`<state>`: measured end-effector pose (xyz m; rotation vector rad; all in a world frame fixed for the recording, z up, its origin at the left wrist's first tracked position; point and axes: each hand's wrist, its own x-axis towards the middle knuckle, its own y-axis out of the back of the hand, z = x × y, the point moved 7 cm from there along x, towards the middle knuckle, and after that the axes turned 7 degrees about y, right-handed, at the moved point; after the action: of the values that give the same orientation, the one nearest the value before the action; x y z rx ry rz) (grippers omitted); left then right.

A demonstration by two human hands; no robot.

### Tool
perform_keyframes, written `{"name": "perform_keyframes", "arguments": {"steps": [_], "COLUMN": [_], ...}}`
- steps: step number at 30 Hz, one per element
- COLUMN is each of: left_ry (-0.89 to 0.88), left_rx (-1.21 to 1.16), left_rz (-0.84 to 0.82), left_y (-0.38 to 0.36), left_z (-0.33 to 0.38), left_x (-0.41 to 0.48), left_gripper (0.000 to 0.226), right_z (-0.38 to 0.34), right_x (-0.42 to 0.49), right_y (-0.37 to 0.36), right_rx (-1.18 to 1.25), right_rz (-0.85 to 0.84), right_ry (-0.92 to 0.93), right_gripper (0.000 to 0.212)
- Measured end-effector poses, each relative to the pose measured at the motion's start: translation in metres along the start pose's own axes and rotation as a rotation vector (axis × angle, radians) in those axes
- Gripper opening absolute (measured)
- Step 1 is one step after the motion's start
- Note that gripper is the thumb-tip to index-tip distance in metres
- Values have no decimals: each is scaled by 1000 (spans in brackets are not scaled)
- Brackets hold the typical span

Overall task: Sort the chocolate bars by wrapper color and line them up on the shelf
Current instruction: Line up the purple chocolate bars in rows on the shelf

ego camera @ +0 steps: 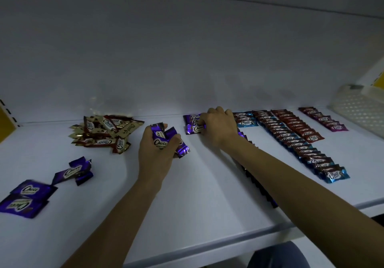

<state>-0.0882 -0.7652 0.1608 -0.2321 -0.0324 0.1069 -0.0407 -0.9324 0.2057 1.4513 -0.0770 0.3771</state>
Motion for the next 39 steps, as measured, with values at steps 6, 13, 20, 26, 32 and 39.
{"name": "perform_keyframes", "arguments": {"steps": [6, 13, 20, 26, 32, 39], "left_ry": [-15, -9, -48, -62, -91, -67], "left_rx": [1, -46, 86, 161, 268, 267], "left_rz": [-7, -26, -114, -108, -66, -93], "left_y": [0, -1, -9, -11, -8, -11], "left_z": [-1, 2, 3, 8, 5, 9], "left_x": [1, -2, -5, -11, -8, -14], "left_gripper": [32, 25, 28, 24, 21, 28], "right_z": [4, -36, -31, 6, -10, 13], "right_x": [7, -35, -56, -62, -85, -81], "right_y": [-3, 13, 17, 29, 27, 29], "right_rx": [-9, 1208, 1441, 1095, 436, 438], "right_rz": [-40, -95, -93, 143, 23, 50], "right_ry": [6, -98, -243, -234, 164, 101], "right_gripper": [29, 31, 7, 13, 14, 19]}}
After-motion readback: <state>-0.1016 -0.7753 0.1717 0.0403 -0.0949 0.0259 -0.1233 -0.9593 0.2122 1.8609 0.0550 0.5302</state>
